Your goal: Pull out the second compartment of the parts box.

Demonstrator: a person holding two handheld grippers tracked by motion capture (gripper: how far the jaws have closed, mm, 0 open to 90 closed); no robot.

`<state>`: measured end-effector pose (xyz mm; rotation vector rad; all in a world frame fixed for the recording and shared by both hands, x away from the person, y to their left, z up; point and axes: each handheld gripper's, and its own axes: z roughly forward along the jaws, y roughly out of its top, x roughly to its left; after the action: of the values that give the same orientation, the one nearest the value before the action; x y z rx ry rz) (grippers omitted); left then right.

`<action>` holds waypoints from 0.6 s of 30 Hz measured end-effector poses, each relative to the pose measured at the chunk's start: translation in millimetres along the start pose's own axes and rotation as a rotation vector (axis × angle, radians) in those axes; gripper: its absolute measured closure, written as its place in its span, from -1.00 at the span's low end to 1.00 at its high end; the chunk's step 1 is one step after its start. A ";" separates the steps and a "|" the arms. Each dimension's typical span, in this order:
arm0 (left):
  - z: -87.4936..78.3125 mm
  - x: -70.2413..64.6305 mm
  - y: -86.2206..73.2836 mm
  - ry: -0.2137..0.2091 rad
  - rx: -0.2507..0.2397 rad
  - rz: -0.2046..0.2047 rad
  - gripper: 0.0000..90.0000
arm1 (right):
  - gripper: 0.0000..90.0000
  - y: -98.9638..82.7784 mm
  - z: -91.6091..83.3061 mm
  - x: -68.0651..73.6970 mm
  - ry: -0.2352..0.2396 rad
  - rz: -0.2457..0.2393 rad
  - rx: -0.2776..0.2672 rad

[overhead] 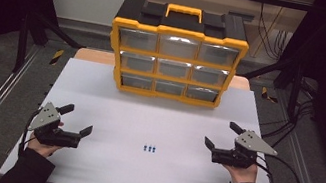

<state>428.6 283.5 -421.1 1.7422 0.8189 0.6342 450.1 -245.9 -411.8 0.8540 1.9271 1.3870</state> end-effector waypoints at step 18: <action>1.5 -0.2 -1.4 0.002 0.012 0.010 -0.98 | -0.95 42.4 27.7 1.0 -0.060 -0.135 0.062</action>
<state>429.3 282.7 -423.0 1.7577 0.8173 0.6394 477.5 -219.1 -378.7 0.7707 1.9523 1.2156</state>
